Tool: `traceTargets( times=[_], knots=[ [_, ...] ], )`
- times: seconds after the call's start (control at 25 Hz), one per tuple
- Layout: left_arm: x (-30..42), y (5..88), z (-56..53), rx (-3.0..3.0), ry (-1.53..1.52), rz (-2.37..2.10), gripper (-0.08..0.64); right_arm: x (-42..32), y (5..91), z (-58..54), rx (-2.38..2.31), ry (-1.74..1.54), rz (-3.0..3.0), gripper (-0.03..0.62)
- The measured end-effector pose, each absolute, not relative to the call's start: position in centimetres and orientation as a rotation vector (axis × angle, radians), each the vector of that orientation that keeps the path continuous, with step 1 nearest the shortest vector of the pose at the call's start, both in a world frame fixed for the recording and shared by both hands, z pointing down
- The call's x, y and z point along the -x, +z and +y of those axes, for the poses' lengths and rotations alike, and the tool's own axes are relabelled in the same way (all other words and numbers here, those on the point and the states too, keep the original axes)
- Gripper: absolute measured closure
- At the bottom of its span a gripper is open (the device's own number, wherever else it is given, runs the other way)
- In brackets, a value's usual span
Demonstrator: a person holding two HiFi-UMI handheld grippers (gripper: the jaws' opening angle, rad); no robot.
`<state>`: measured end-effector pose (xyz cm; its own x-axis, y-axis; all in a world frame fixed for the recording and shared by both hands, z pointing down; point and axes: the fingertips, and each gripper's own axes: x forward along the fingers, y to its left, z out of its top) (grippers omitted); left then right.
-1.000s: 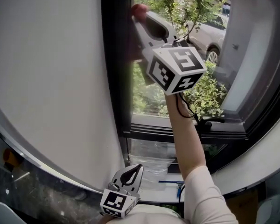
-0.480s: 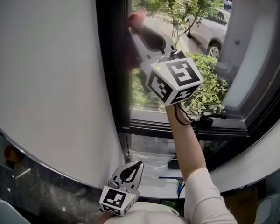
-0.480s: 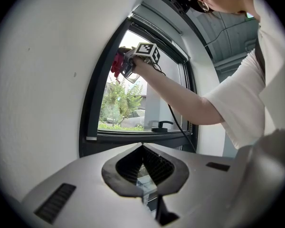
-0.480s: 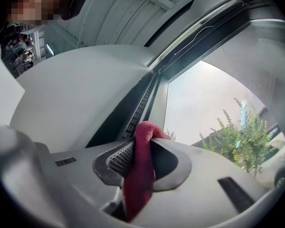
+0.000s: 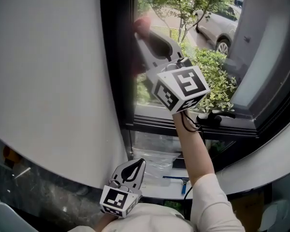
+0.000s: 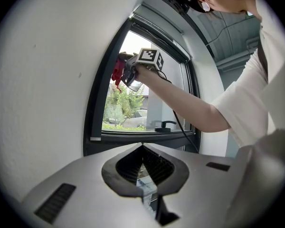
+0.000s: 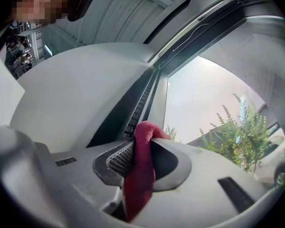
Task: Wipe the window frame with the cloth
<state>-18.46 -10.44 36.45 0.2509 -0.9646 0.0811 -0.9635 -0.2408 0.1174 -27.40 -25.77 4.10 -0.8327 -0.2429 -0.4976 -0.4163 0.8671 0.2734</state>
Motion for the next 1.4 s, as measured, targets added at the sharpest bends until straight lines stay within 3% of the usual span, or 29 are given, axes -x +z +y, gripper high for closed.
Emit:
traceTargets(
  times=[1.4],
  knots=[
    [18.0, 36.9, -9.6, -2.378, -0.028, -1.815, 0.552, 27.7, 16.1, -26.5, 0.518, 0.272, 2.736, 0.500]
  ],
)
